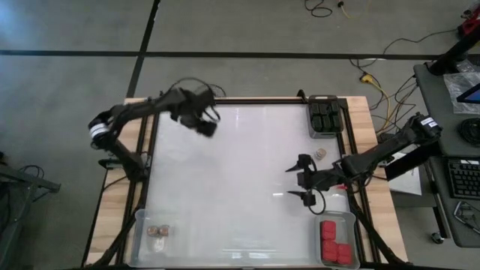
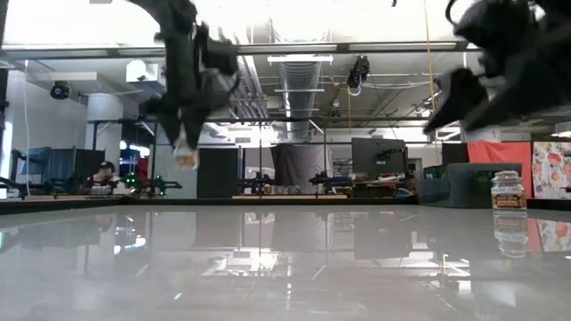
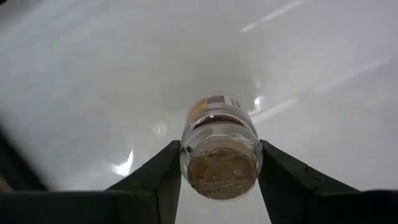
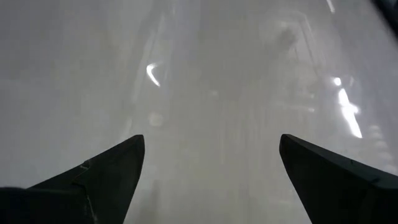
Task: Sort spices by type
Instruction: Put the brown seasoning bottle into the transparent bin
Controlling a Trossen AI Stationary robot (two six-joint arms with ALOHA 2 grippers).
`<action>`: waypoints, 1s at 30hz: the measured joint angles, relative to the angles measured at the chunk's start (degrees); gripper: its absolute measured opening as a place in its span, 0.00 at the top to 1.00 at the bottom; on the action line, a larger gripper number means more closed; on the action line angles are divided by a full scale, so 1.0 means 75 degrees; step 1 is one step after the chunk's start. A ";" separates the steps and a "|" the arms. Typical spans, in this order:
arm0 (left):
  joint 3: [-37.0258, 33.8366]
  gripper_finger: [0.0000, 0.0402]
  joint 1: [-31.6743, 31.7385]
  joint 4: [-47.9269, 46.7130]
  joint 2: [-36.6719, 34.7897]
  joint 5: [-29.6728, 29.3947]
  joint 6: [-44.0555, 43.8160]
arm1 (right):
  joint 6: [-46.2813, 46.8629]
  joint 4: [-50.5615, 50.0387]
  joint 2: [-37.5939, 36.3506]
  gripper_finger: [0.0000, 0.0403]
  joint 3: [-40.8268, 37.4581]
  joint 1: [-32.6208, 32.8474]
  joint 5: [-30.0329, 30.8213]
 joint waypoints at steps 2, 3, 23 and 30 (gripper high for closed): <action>0.0000 0.61 -0.1033 -0.0014 -0.0379 0.0041 0.0006 | -0.0039 0.0004 0.0000 0.09 0.0282 0.0000 0.0000; 0.0000 0.61 -0.1578 -0.0053 -0.0567 0.0060 0.0026 | -0.0031 0.0002 0.0002 0.09 0.0422 0.0000 -0.0001; 0.0020 0.61 -1.0996 0.0142 -0.1385 -0.1581 -0.8374 | 0.0777 0.1111 0.0020 0.09 0.1303 0.0941 0.0000; 0.0700 0.61 -1.1310 -0.0541 -0.0616 -0.0533 -0.9817 | 0.1018 0.1080 0.0020 0.09 0.1303 0.1357 0.0000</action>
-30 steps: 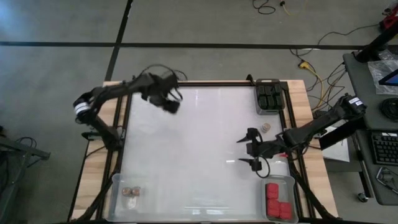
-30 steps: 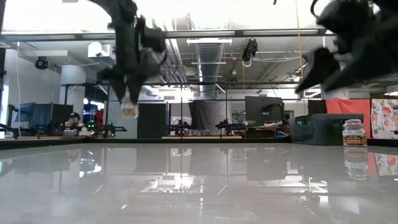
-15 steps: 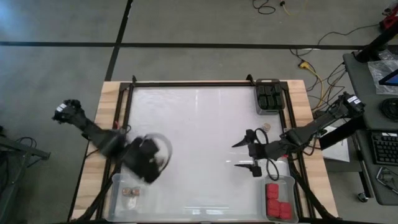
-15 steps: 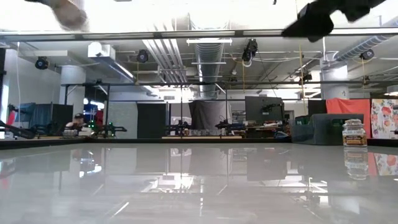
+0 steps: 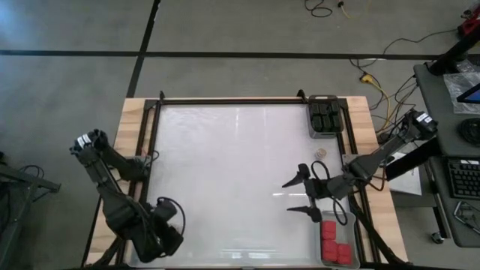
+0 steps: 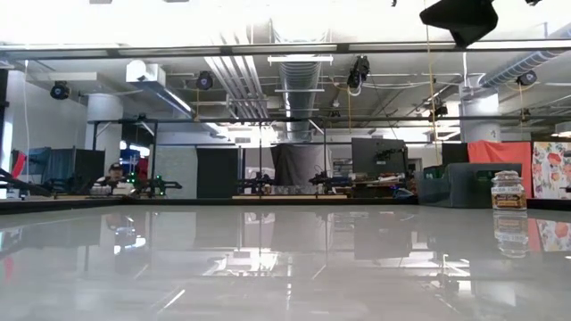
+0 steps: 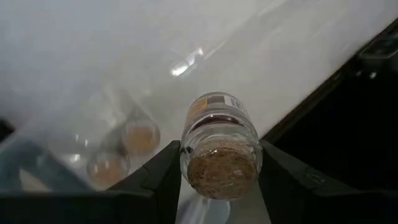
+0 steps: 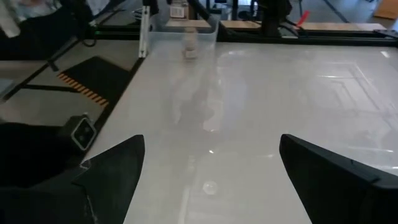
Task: Sort spices by type
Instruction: Put the brown seasoning bottle into the transparent bin
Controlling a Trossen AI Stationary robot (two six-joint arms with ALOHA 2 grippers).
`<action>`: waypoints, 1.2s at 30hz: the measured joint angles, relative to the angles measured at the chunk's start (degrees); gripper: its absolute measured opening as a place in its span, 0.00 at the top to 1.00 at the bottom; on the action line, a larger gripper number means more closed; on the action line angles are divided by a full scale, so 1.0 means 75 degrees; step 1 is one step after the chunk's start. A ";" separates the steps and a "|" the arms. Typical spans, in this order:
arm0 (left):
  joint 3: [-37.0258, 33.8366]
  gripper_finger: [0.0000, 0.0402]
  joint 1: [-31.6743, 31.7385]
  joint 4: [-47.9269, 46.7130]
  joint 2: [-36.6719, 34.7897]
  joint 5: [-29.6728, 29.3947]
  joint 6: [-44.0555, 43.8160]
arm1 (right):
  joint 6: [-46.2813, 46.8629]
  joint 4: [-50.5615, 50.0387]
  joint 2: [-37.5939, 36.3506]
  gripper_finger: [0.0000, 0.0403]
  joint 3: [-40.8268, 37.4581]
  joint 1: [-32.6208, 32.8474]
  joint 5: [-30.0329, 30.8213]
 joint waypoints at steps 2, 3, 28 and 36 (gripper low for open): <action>0.0281 0.61 0.0000 -0.0078 0.0148 0.0311 -0.0112 | -0.0060 -0.0004 0.0000 0.09 0.0000 0.0080 0.0000; 0.0436 0.61 0.0000 -0.0060 0.0211 0.0492 -0.0192 | -0.0090 -0.0003 0.0000 0.09 0.0000 0.0104 0.0000; 0.1422 0.61 -0.0611 -0.1555 0.1388 0.2623 -0.2923 | -0.0189 -0.0002 0.0000 0.09 -0.0647 0.0098 0.0001; 0.0955 0.61 -0.0679 -0.1209 0.1384 0.2415 -0.2872 | -0.0055 0.0006 0.0000 0.09 -0.0667 0.0098 0.0002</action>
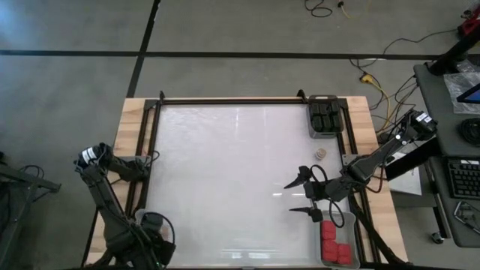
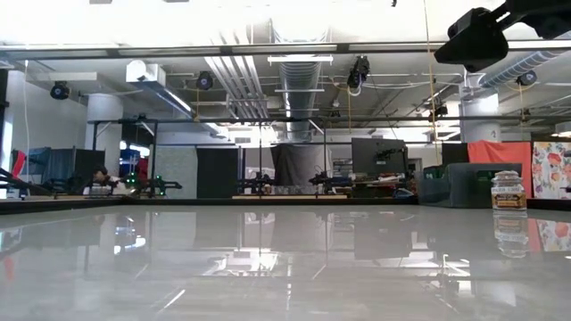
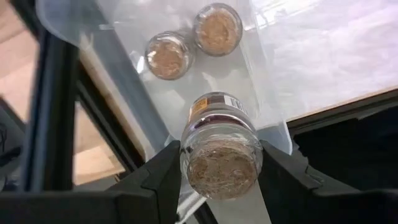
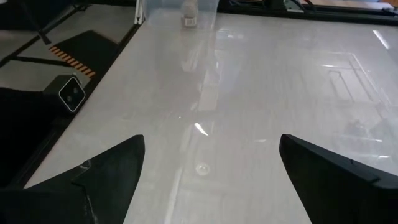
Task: Sort spices by type
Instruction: Put the brown seasoning bottle into the transparent bin
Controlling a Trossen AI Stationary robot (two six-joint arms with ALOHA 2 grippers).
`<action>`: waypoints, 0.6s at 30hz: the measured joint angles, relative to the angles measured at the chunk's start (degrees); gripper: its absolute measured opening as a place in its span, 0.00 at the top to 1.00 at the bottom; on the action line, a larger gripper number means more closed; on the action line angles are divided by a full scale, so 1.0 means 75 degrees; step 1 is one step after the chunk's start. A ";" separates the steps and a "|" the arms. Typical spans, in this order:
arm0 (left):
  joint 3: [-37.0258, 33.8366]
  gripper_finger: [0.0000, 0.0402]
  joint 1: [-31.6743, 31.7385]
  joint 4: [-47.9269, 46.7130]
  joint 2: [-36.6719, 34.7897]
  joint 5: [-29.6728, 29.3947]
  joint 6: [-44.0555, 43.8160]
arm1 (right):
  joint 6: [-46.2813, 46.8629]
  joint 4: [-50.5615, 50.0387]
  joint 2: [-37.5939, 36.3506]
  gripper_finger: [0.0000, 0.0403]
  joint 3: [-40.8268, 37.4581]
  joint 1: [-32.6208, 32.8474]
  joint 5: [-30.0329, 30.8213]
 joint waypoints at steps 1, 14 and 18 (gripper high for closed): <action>-0.0111 0.61 0.0000 0.0142 0.0000 0.0000 0.0071 | 0.0009 0.0000 0.0000 0.09 0.0000 0.0000 0.0001; -0.1664 0.61 -0.0015 0.1944 -0.0215 0.0154 -0.0408 | 0.0129 -0.0003 0.0000 0.09 0.0000 0.0000 0.0001; -0.2019 0.60 -0.0012 0.2248 -0.0224 0.0154 -0.0400 | 0.0136 -0.0001 0.0000 0.09 0.0000 0.0000 0.0001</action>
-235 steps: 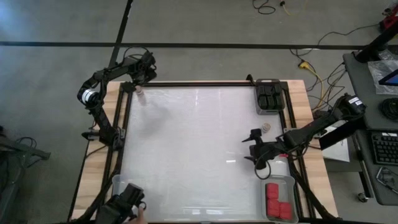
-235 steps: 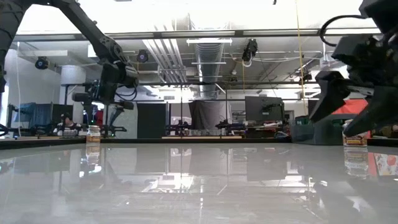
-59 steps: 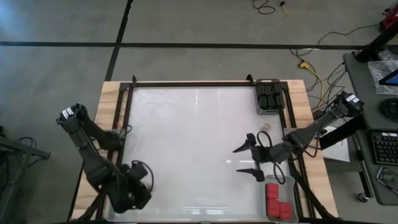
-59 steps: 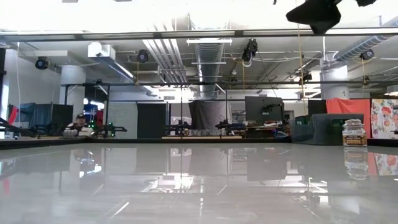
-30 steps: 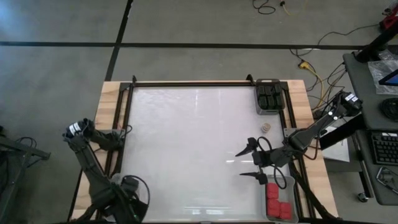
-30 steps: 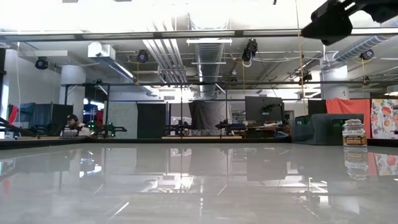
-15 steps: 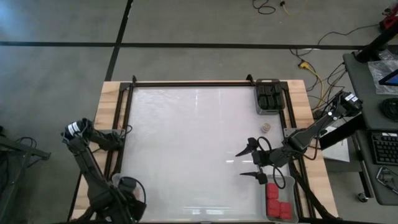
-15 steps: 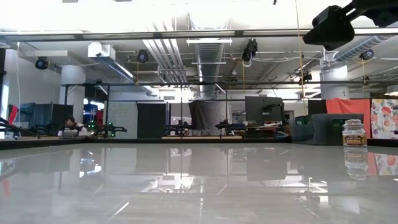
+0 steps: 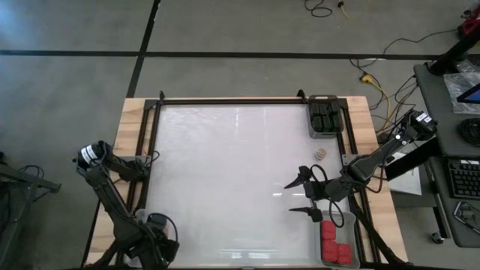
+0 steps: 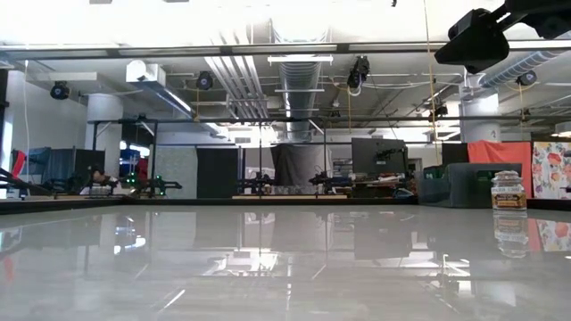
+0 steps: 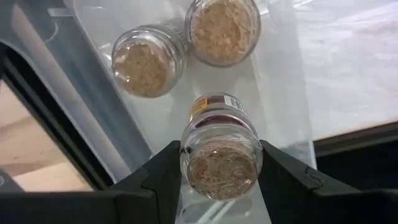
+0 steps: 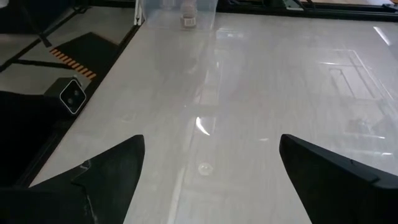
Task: Sort spices by type
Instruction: Put the brown seasoning bottle into the transparent bin
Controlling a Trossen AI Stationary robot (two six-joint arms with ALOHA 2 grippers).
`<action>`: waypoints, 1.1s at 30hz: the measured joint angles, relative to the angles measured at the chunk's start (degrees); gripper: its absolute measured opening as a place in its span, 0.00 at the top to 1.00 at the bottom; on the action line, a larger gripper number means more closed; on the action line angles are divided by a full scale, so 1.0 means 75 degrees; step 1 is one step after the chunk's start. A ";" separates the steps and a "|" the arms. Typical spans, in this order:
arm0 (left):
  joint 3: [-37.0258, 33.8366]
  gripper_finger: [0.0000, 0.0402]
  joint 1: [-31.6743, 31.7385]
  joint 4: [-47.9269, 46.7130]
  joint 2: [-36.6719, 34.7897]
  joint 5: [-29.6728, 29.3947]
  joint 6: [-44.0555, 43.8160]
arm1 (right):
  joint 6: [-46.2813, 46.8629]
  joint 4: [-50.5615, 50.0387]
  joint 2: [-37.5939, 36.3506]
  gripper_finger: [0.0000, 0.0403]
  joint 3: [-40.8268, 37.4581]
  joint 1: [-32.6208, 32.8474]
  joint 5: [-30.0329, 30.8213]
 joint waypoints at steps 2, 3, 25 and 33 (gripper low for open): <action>-0.0205 0.60 0.0000 0.0200 -0.0006 -0.0001 0.0003 | 0.0000 -0.0002 0.0000 0.09 0.0000 0.0000 0.0000; -0.0307 0.60 0.0000 0.0266 -0.0006 -0.0001 0.0002 | 0.0000 -0.0002 0.0000 0.09 0.0000 0.0000 0.0000; -0.0912 0.54 0.0015 0.1246 -0.0009 -0.0472 0.0223 | 0.0008 -0.0002 0.0000 0.09 -0.0006 0.0000 -0.0001; -0.0912 0.51 0.0015 0.1172 -0.0009 -0.0490 0.0281 | 0.0015 -0.0005 0.0000 0.09 -0.0032 0.0000 -0.0003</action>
